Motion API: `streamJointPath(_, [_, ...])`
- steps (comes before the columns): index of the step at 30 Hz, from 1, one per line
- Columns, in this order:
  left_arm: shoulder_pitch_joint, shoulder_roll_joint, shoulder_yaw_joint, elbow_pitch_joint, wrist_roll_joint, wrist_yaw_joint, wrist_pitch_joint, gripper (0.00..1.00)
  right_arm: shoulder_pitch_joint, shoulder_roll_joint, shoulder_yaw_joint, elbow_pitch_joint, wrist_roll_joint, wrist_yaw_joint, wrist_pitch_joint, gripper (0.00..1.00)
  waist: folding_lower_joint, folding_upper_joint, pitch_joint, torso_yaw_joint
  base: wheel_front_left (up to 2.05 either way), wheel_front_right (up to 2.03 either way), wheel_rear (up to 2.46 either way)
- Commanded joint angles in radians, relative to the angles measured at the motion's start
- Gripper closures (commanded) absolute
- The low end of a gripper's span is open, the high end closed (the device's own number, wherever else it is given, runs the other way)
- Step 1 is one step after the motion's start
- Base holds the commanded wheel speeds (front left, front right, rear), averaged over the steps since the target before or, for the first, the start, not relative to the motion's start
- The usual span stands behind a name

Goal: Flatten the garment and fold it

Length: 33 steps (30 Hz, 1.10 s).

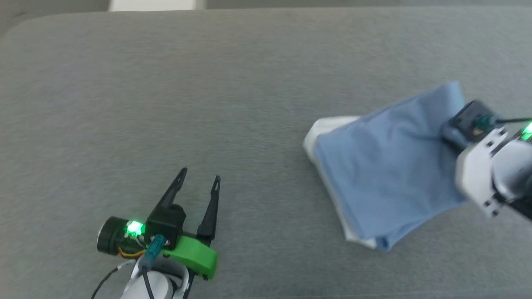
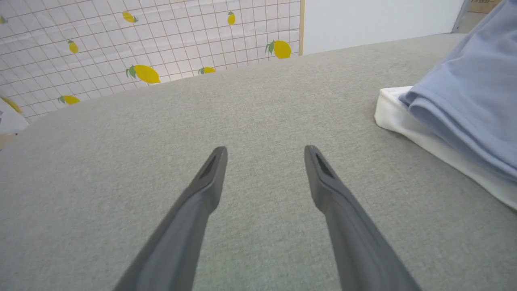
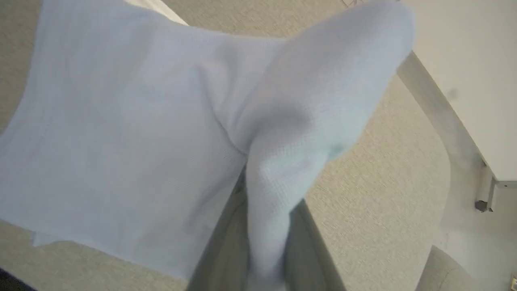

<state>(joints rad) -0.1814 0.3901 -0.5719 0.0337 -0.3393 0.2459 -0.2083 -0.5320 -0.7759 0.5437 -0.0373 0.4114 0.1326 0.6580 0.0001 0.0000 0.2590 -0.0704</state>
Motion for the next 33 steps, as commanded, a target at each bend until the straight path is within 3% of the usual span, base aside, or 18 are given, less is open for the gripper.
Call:
streamJointPath(1, [-0.025, 0.004, 0.006, -0.010, 0.001, -0.002, -0.003, 0.00, -0.036, -0.029, 0.019, 0.013, -0.011, -0.002, -0.020, 1.00, -0.0001, 0.0000, 0.102, -0.156, 0.00, 0.00, 0.00])
streamJointPath(8, [-0.062, 0.044, 0.028, -0.063, 0.010, -0.002, 0.012, 0.00, -0.114, -0.156, 0.045, 0.117, -0.034, -0.002, -0.110, 1.00, -0.0001, 0.0000, 0.201, -0.234, 0.00, 0.00, 0.00])
streamJointPath(15, [-0.116, 0.083, 0.031, -0.128, 0.029, -0.020, 0.043, 0.00, -0.128, -0.230, -0.057, 0.321, -0.086, -0.002, -0.238, 1.00, -0.0001, 0.0000, 0.297, -0.230, 0.00, 0.00, 0.00])
streamJointPath(26, [-0.185, 0.094, 0.004, -0.228, 0.067, -0.033, 0.088, 0.00, -0.111, -0.230, -0.315, 0.658, -0.184, -0.002, -0.460, 1.00, -0.0001, 0.0000, 0.425, -0.144, 0.00, 0.00, 0.00])
streamJointPath(33, [-0.191, 0.085, -0.005, -0.241, 0.070, -0.024, 0.093, 0.00, -0.096, -0.214, -0.433, 0.773, -0.265, -0.002, -0.511, 1.00, -0.0001, 0.0000, 0.445, -0.116, 0.00, 0.00, 0.00])
